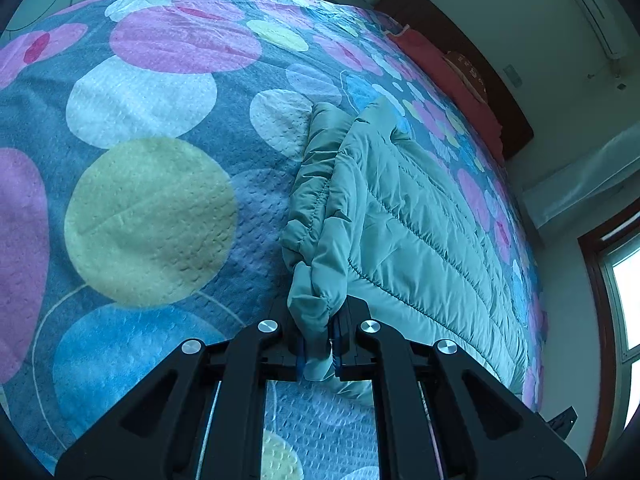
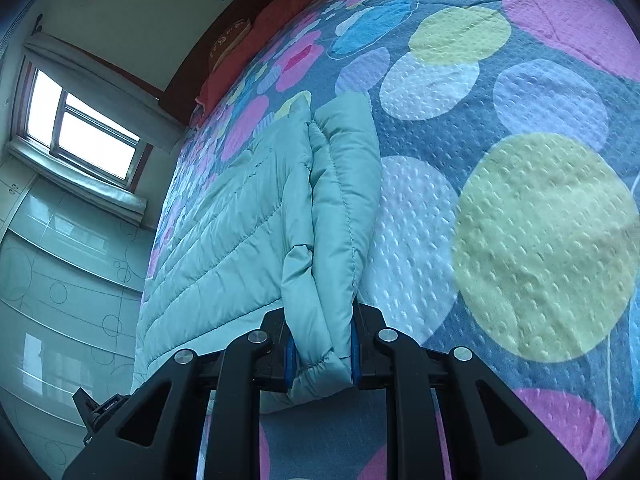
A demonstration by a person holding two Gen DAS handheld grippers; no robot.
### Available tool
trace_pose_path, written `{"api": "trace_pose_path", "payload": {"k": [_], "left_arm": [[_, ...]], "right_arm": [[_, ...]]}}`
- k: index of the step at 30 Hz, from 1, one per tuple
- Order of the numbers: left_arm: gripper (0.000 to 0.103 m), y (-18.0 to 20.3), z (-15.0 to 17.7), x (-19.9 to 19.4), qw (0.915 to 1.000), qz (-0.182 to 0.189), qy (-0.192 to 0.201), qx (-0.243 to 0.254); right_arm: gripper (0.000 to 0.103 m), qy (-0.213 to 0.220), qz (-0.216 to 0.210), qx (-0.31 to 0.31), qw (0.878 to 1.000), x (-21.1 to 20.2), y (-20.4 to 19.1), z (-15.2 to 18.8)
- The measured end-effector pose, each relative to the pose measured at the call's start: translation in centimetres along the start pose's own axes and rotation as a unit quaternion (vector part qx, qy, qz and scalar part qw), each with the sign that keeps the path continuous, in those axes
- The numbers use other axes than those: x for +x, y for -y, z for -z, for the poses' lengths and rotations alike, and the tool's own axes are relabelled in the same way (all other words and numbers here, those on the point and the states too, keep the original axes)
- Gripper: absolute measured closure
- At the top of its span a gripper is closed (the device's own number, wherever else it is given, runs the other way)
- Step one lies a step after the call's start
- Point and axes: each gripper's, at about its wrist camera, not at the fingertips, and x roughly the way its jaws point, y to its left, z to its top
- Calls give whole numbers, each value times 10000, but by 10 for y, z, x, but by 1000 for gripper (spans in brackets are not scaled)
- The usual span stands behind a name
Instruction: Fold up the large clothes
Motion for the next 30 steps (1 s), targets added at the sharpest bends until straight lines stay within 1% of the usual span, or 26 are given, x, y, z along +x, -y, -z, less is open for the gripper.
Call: {"api": "trace_pose_path", "payload": {"k": [8, 14, 22, 26, 30], "left_arm": [[94, -14, 17, -17, 10000, -33, -35, -10], [94, -22, 28, -26, 10000, -63, -70, 15], [93, -26, 32, -23, 9998, -118, -108, 85], [87, -26, 31, -22, 9996, -190, -119, 153], [81, -29, 31, -26, 9995, -235, -92, 180]], "right_arm": [[83, -73, 17, -72, 9999, -7, 1, 14], [83, -145, -24, -46, 9999, -6, 1, 16], [82, -216, -96, 29, 9997, 0, 2, 14], [81, -228, -120, 50, 9997, 0, 7, 13], [75, -224, -135, 62, 9996, -2, 16, 17]]}}
